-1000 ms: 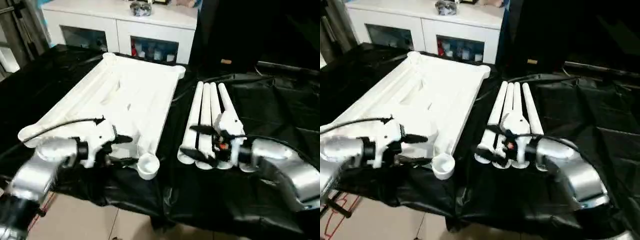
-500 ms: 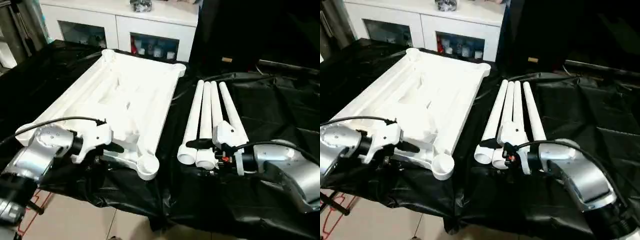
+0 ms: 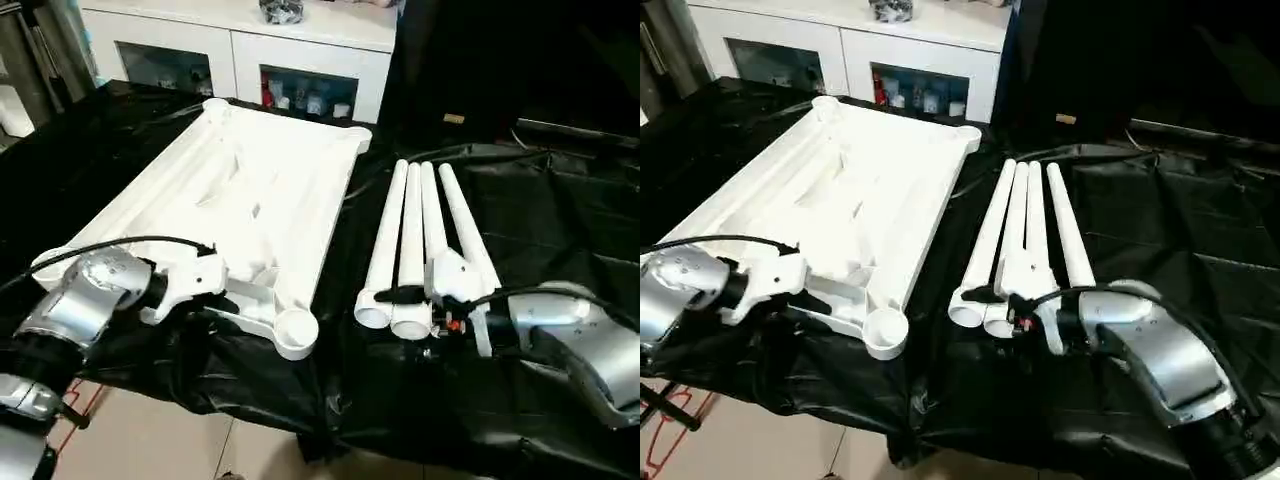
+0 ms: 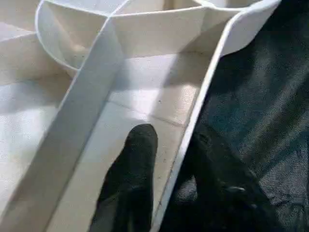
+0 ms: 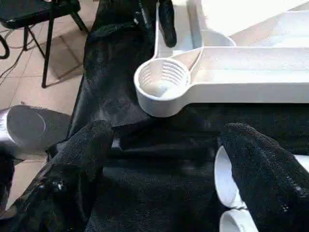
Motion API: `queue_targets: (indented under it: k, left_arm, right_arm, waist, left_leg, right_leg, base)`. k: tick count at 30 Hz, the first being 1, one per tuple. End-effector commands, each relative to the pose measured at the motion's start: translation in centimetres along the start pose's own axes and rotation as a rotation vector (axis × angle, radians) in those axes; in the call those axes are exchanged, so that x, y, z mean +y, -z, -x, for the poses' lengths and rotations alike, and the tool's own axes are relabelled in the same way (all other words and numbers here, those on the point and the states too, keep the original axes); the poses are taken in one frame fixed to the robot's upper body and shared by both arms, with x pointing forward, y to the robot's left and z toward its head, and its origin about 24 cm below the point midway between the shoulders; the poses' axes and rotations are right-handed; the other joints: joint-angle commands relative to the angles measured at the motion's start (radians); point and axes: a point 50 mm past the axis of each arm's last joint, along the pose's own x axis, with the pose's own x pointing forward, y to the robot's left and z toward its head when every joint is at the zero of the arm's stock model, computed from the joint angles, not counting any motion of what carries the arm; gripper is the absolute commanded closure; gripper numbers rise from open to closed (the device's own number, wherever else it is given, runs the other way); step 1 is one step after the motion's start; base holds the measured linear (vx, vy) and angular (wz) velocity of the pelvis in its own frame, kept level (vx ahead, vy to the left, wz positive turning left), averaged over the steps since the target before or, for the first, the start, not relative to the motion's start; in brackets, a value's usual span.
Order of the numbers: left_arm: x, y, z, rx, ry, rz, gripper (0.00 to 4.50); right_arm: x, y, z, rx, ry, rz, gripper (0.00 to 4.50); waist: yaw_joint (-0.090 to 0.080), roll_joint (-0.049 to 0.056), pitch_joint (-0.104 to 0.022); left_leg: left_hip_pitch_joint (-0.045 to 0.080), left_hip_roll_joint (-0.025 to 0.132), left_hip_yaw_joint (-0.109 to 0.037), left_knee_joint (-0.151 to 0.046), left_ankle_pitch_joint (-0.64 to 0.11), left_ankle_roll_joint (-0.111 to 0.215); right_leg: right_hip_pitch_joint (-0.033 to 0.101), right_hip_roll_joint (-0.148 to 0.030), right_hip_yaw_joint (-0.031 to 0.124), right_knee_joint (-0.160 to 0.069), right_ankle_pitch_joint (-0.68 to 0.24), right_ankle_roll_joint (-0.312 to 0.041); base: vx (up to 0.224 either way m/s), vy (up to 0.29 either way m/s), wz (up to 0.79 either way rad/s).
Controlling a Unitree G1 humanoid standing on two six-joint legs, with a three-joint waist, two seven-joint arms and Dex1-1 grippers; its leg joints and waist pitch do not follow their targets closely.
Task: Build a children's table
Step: Move table base
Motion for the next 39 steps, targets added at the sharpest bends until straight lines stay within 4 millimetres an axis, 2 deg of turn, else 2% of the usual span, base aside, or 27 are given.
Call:
queue_targets:
  k: [1, 4, 8, 16, 18, 22, 28, 29, 32, 34, 39]
  left_arm:
    - [0.0, 0.0, -0.3, 0.015, 0.000, 0.004, 3.59]
    - [0.0, 0.0, -0.4, 0.001, -0.004, 0.007, 3.77]
    - [0.3, -1.0, -0.3, -0.052, -0.099, -0.061, 4.03]
    - [-0.4, -2.6, 0.3, -0.122, -0.178, -0.093, 4.38]
    - [-0.9, -2.8, 0.2, -0.129, -0.194, -0.093, 4.47]
    - [-1.4, -2.9, -0.1, -0.150, -0.201, -0.075, 4.47]
    - [-1.3, -2.0, -0.6, -0.123, -0.254, -0.084, 4.47]
    - [-1.2, -1.7, -0.5, -0.119, -0.280, -0.092, 3.99]
    - [-1.3, -1.5, 0.6, -0.185, -0.288, -0.083, 3.83]
    - [-1.4, -1.5, 1.0, -0.200, -0.282, -0.078, 3.41]
    - [-2.1, -2.4, 2.8, -0.311, -0.312, -0.045, 3.40]
  right_arm:
    - [0.1, -0.4, 0.1, 0.004, 0.001, 0.030, 0.49]
    - [0.2, -0.4, 0.0, 0.002, 0.001, 0.030, 0.49]
    - [0.2, -0.3, 0.0, 0.001, 0.012, 0.029, 0.49]
    - [0.3, -0.2, -0.1, 0.000, 0.021, 0.025, 0.49]
    - [0.3, -0.1, -0.1, 0.002, 0.024, 0.025, 0.49]
    - [0.2, -0.1, -0.1, 0.005, 0.029, 0.026, 0.49]
    - [0.0, -0.3, -0.2, 0.003, 0.035, 0.031, 0.49]
    - [-0.1, -0.3, -0.2, 0.000, 0.037, 0.032, 0.49]
    - [-0.1, -0.5, -0.2, -0.011, 0.050, 0.026, 0.49]
    - [-0.1, -0.5, -0.3, -0.013, 0.053, 0.023, 0.49]
    - [-0.5, -1.2, -0.5, -0.100, 0.108, -0.021, 0.49]
  waist:
    - [0.004, 0.014, -0.055]
    - [0.003, 0.014, -0.055]
    - [0.001, 0.013, -0.055]
    - [-0.003, 0.014, -0.058]
    - [-0.005, 0.008, -0.058]
    - [-0.002, 0.008, -0.059]
    - [-0.002, 0.006, -0.058]
    - [-0.003, 0.007, -0.057]
    - [-0.003, 0.007, -0.059]
    - [-0.002, 0.009, -0.058]
    - [-0.001, 0.007, -0.057]
  left_leg:
    - [0.000, 0.055, -0.013, -0.085, -0.082, 0.006]
    - [-0.001, 0.055, -0.013, -0.084, -0.084, 0.005]
    - [-0.003, 0.057, -0.013, -0.083, -0.080, 0.011]
    - [-0.007, 0.055, -0.010, -0.079, -0.030, 0.034]
    - [-0.009, 0.055, -0.009, -0.078, -0.019, 0.043]
    - [-0.010, 0.053, -0.007, -0.075, 0.003, 0.061]
    - [-0.009, 0.052, -0.007, -0.076, -0.020, 0.061]
    - [-0.009, 0.052, -0.007, -0.076, -0.024, 0.058]
    - [-0.010, 0.050, -0.007, -0.074, -0.023, 0.056]
    - [-0.006, 0.052, -0.005, -0.076, -0.030, 0.050]
    - [-0.004, 0.053, -0.003, -0.077, -0.026, 0.047]
  right_leg:
    - [0.050, -0.082, 0.045, -0.065, 0.036, -0.274]
    - [0.051, -0.083, 0.046, -0.066, 0.027, -0.271]
    - [0.051, -0.084, 0.046, -0.066, 0.026, -0.270]
    - [0.050, -0.079, 0.046, -0.059, 0.092, -0.279]
    - [0.050, -0.078, 0.045, -0.057, 0.119, -0.283]
    - [0.049, -0.076, 0.045, -0.054, 0.150, -0.286]
    - [0.048, -0.076, 0.046, -0.059, 0.102, -0.272]
    - [0.047, -0.075, 0.046, -0.060, 0.091, -0.269]
    - [0.048, -0.076, 0.046, -0.058, 0.094, -0.268]
    - [0.043, -0.074, 0.046, -0.058, 0.098, -0.273]
    - [0.040, -0.073, 0.045, -0.056, 0.112, -0.280]
  base:
    - [0.000, 0.000, 0.00]
    - [0.000, 0.000, 0.00]
    - [0.000, 0.000, 0.00]
    - [0.000, 0.000, 0.00]
    - [0.000, 0.000, 0.00]
    - [0.000, 0.000, 0.00]
    - [0.000, 0.000, 0.00]
    - [0.000, 0.000, 0.00]
    - [0.000, 0.000, 0.00]
    - [0.000, 0.000, 0.00]
    - [0.000, 0.000, 0.00]
